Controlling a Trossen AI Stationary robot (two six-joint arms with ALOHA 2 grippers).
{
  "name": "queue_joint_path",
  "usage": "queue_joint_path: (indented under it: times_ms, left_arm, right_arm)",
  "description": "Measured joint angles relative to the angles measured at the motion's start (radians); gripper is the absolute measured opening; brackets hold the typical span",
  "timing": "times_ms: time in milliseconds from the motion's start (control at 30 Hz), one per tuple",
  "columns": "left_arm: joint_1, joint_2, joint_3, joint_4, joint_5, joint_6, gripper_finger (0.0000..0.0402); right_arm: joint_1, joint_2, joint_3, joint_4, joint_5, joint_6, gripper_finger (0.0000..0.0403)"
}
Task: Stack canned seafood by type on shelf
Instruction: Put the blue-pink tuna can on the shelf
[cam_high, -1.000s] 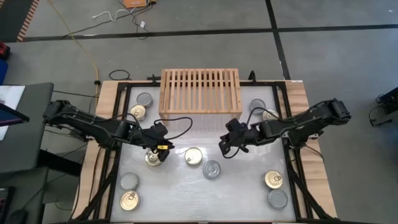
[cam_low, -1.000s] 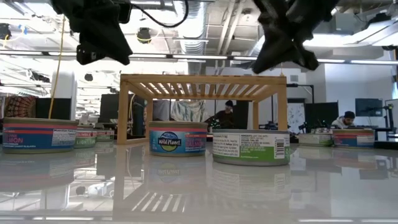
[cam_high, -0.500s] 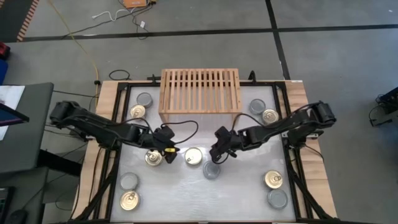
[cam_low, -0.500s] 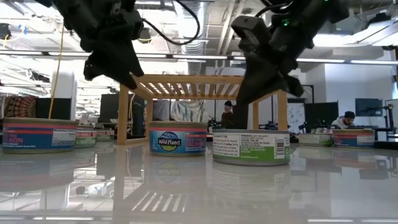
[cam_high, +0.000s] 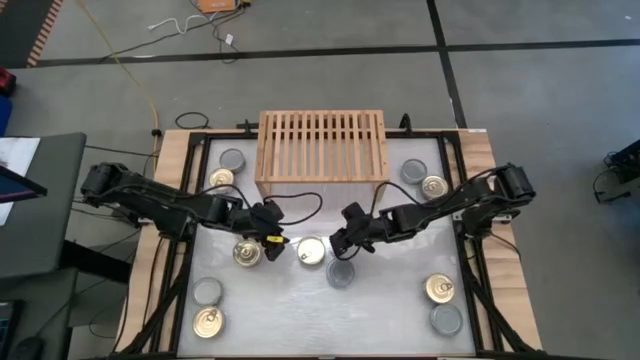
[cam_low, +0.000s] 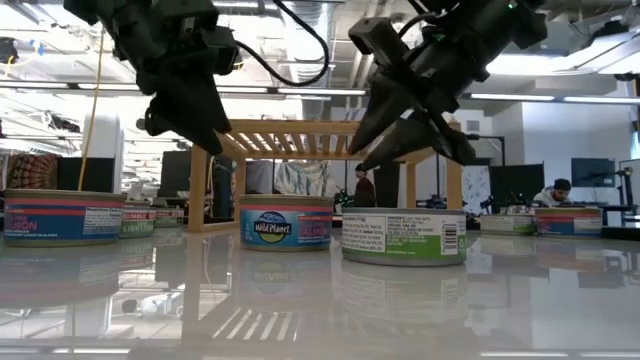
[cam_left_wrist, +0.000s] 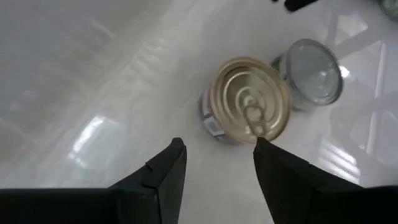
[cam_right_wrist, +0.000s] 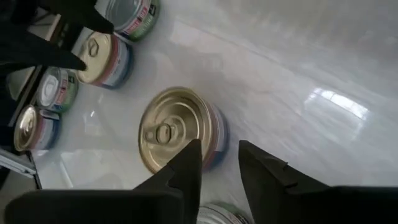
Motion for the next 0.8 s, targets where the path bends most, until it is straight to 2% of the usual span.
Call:
queue_joint_path:
  times_ms: [167, 300, 600, 800]
  left_arm:
    - [0.013, 0.000, -0.013, 0.004, 0.001, -0.020, 0.0180]
    - [0.012, 0.000, -0.015, 0.003, 0.002, -0.019, 0.0180]
    - [0.012, 0.000, -0.015, 0.003, 0.002, -0.039, 0.0180]
    - [0.012, 0.000, -0.015, 0.003, -0.001, -0.028, 0.0180]
  right_arm:
    - [0.007, 0.057, -0.001, 0.065, 0.001, 0.059, 0.0163]
    - [0.017, 0.091, 0.000, 0.118, 0.000, 0.065, 0.0169]
    - [0.030, 0.093, 0.000, 0.120, 0.001, 0.126, 0.0147]
    - [0.047, 0.150, 0.000, 0.186, 0.007, 0.190, 0.0134]
